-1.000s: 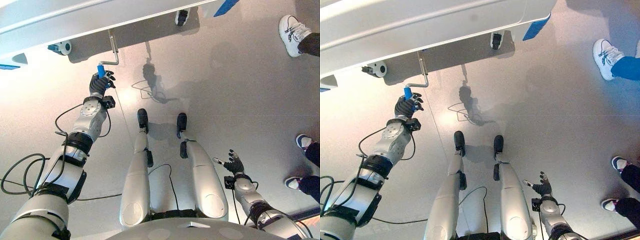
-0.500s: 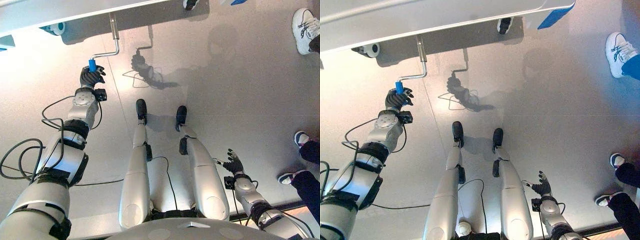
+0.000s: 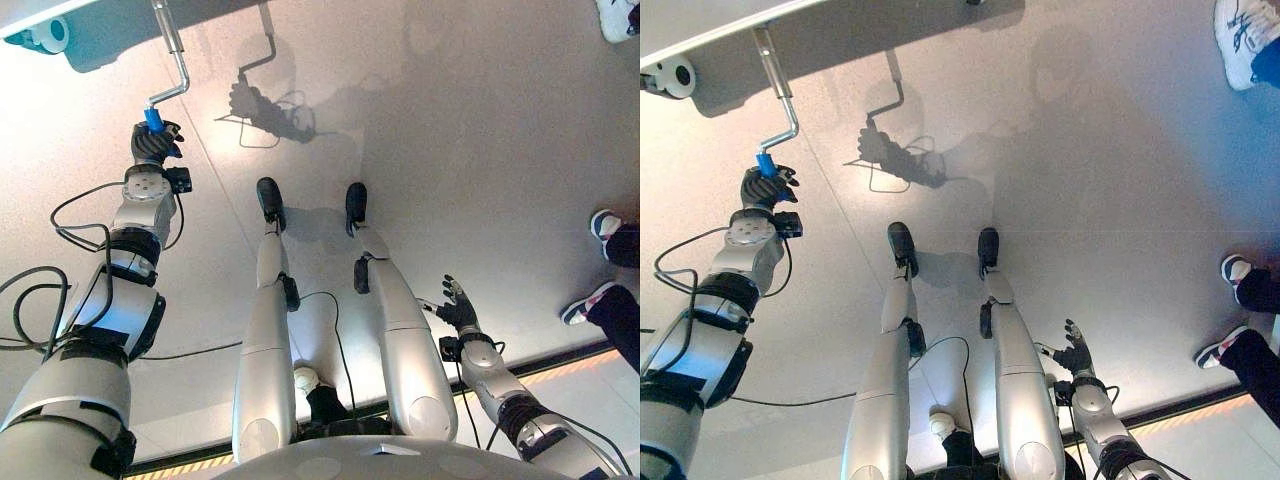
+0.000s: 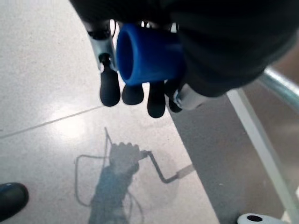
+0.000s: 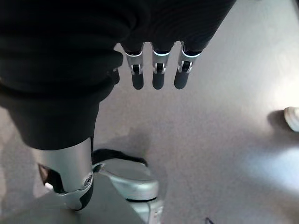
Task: Raise the hospital bed
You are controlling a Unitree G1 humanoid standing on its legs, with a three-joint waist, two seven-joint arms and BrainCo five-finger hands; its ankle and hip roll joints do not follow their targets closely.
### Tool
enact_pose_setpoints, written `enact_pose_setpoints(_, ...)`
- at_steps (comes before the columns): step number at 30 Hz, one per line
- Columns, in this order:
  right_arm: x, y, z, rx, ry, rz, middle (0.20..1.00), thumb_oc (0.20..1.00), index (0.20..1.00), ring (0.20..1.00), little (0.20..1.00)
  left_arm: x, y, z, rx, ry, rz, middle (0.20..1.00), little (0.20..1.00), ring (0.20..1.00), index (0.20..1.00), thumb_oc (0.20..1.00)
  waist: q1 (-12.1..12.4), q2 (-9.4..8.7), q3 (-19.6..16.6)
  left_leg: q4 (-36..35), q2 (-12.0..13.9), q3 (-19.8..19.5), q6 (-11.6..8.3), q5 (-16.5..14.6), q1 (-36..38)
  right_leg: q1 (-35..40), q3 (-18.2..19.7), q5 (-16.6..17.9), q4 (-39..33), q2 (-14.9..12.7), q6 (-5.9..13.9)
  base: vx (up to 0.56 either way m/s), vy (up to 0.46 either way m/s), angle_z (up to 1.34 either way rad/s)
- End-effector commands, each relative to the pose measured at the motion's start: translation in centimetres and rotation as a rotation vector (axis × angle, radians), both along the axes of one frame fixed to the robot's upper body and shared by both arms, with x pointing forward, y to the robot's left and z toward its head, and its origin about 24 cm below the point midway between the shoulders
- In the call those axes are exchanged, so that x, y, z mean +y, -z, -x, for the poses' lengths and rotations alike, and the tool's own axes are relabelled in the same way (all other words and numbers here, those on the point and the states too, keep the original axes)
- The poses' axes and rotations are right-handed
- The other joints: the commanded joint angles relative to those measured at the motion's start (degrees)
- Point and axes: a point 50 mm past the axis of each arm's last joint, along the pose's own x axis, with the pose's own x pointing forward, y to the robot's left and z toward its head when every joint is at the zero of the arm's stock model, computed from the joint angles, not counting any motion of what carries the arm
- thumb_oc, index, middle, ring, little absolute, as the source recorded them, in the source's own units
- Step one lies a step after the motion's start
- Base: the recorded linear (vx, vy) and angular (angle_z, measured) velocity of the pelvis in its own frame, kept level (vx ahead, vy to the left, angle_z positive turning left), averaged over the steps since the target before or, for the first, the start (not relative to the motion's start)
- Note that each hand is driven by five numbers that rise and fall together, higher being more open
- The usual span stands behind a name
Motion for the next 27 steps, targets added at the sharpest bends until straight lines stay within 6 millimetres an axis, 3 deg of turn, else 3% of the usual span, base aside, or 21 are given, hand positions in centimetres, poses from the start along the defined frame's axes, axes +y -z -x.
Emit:
enact_pose_setpoints(1,-0.1,0.8,2.1,0.02,0.004,0.005,1.0,1.0,1.0,1.0,1.0,1.9,-3.6,0.1,-0.069,-0.081,-0.068,0.2,0.2,0.2,0.2,0.2,0.14,-3.84,0.12,-0.06,-3.89,4.04,-0.41,-7.04,6.55,5.82,4.39,14.06,-16.68,-2.23,7.18,-0.03,-0.032,-0.13)
enact_pose_setpoints(13,0.3,0.2,1.7,-0.019,-0.025,0.01,1.0,1.0,1.0,1.0,1.0,-0.1,-5.3,-0.9,-0.112,-0.036,-0.091,0.2,0.2,0.2,0.2,0.2,-3.32,-3.66,0.12,-0.06,-1.61,8.59,-1.22,-7.6,7.69,3.35,9.21,15.29,-16.16,0.83,6.76,-0.01,-0.02,-0.16)
enact_pose_setpoints(21,0.7,0.2,1.7,-0.019,-0.051,0.008,1.0,1.0,1.0,1.0,1.0,-0.6,-5.0,-1.1,-0.12,-0.011,-0.073,0.2,0.2,0.2,0.2,0.2,-5.25,-4.28,0.12,-0.06,0.26,12.07,-2.14,-7.88,10.1,3.43,11.61,15.55,-15.76,3.28,7.07,0.0,-0.043,-0.22)
enact_pose_setpoints(27,0.4,0.3,1.8,-0.01,-0.057,0.02,1.0,1.0,1.0,1.0,1.0,-2.0,-5.0,-1.5,-0.137,0.036,-0.052,0.2,0.2,0.2,0.2,0.2,-6.31,-3.46,0.12,-0.06,0.83,13.69,-2.52,-7.95,12.17,4.91,13.43,15.69,-16.4,4.4,7.05,0.01,-0.051,-0.19)
